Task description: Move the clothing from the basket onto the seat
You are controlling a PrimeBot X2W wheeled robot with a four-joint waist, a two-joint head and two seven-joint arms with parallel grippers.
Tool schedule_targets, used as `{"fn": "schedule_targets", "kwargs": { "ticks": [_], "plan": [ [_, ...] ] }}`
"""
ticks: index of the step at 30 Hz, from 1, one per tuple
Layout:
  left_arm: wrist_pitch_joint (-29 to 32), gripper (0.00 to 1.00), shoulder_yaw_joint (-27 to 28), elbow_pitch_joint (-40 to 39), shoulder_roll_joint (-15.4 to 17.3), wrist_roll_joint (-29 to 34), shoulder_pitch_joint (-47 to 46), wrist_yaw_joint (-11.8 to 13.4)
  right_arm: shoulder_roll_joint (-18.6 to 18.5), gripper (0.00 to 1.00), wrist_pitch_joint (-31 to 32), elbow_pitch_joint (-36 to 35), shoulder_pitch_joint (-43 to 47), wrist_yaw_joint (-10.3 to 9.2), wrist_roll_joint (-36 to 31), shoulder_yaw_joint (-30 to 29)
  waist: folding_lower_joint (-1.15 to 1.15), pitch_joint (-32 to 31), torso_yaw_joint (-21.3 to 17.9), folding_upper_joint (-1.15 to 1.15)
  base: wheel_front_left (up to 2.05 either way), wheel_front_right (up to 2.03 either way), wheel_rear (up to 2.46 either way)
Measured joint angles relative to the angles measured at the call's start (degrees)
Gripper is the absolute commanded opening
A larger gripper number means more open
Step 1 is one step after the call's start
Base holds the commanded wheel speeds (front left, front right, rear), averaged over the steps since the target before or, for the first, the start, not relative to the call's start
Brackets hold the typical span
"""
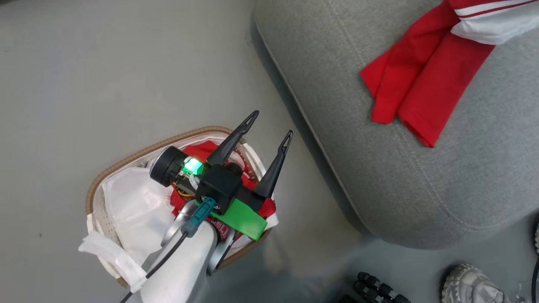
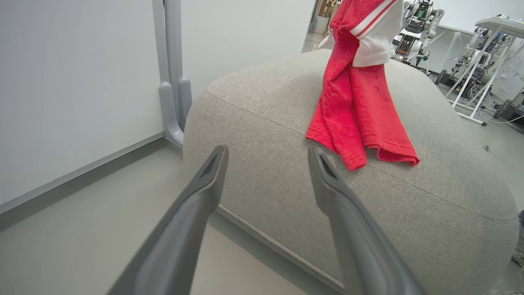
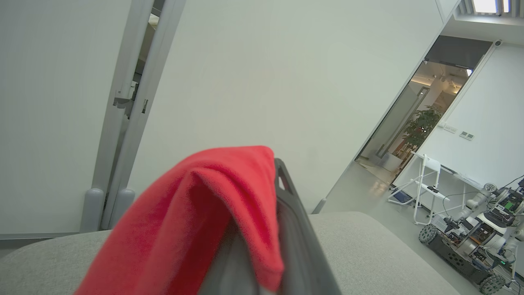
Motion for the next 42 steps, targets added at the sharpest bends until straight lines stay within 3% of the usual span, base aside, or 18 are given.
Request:
{"fn": "schedule_targets", "kwargs": {
  "ticks": [9,17,18,19,20,33,42],
  "plan": [
    [0.0,1.00,1.0,0.2,0.0,0.1,-0.8,0.0,5.0,0.00,0.0,6.1,4.4,0.00,-2.6,-0.6,0.00,3.2,4.3,0.00,0.00,0.00,0.00],
    [0.0,1.00,1.6,1.0,-0.4,-0.1,0.0,0.0,8.0,0.00,0.0,8.8,12.6,0.00,-0.9,1.2,0.00,1.9,5.4,0.00,0.00,0.00,0.00],
    [0.0,1.00,1.8,1.1,-0.4,-0.1,0.4,0.0,8.3,0.19,0.0,8.4,13.4,0.00,-0.5,1.6,0.00,1.4,5.3,0.00,0.00,0.00,0.00],
    [0.0,1.00,2.1,1.3,-0.4,-0.1,0.7,0.0,8.8,0.55,0.0,8.0,14.2,0.00,0.0,1.9,0.00,0.9,5.3,0.00,0.00,0.00,0.00],
    [0.0,1.00,2.3,1.4,-0.5,-0.1,0.9,0.0,9.2,1.00,0.0,7.5,15.0,0.00,0.4,2.1,0.00,0.5,5.2,-0.01,0.00,0.00,0.00],
    [0.0,1.00,11.5,3.6,-1.5,0.1,6.3,0.1,11.8,1.00,0.0,-0.7,26.8,0.00,6.2,7.3,-0.01,-7.9,5.0,0.00,0.00,0.00,0.00],
    [0.0,1.00,19.3,4.6,-2.4,0.5,11.7,1.7,13.8,1.00,0.0,-4.8,34.2,0.00,8.5,11.3,-0.01,-13.3,8.0,-0.01,0.00,0.00,0.00]
  ]
}}
